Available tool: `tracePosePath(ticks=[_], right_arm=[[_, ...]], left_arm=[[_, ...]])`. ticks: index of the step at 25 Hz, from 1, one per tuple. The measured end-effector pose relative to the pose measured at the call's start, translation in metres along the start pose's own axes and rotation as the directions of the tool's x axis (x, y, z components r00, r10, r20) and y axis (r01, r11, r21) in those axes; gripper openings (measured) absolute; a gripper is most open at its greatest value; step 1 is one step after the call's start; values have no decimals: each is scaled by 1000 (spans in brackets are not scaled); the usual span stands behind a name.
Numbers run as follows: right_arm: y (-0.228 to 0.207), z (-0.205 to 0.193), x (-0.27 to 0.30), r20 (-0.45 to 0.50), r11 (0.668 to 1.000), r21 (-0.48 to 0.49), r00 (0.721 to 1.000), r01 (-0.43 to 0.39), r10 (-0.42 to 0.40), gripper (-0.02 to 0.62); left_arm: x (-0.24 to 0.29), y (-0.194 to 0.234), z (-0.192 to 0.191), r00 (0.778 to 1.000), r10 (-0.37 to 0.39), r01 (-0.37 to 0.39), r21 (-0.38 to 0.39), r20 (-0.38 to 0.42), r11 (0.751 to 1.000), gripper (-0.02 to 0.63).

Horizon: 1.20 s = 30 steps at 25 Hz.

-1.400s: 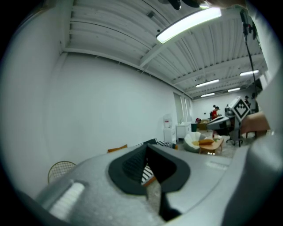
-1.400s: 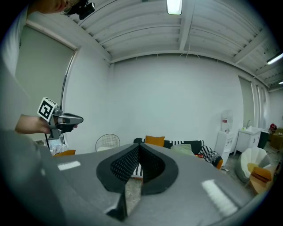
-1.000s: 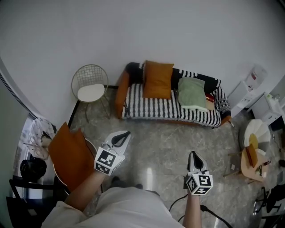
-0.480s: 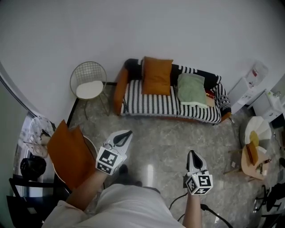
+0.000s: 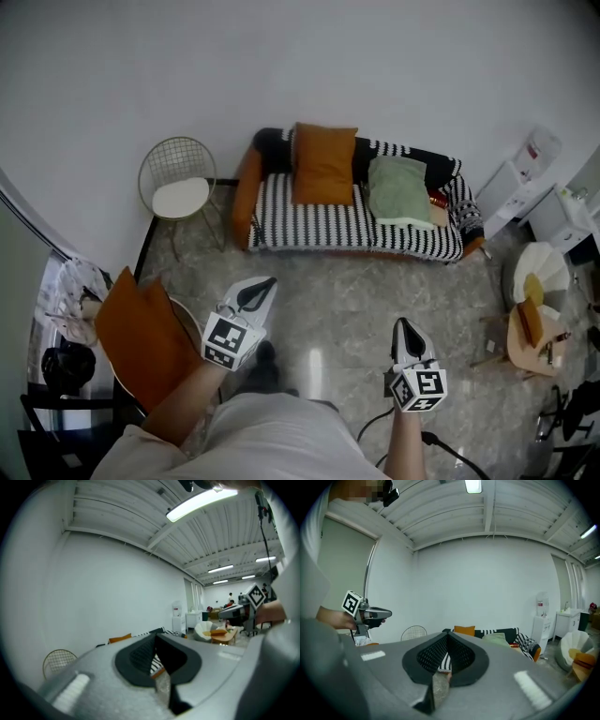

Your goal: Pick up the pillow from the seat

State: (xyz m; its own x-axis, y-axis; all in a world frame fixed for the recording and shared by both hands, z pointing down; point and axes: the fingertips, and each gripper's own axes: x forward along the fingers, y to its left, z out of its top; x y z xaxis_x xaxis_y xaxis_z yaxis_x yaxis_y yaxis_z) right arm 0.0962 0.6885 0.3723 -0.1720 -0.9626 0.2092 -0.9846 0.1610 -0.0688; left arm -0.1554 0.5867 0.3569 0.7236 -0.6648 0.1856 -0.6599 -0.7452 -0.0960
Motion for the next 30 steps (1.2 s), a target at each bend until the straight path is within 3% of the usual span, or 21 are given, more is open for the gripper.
tracePosePath(ticks=[15, 30], right_arm=[[-10, 36, 107, 37, 1000, 8, 999, 28, -28, 5], [20, 57, 208, 20, 999, 24, 999, 26, -27, 5]], left_arm=[[78, 85, 15, 999, -43, 43, 23, 16, 999, 0], [110, 190, 10, 998, -57, 57, 12, 26, 998, 0]])
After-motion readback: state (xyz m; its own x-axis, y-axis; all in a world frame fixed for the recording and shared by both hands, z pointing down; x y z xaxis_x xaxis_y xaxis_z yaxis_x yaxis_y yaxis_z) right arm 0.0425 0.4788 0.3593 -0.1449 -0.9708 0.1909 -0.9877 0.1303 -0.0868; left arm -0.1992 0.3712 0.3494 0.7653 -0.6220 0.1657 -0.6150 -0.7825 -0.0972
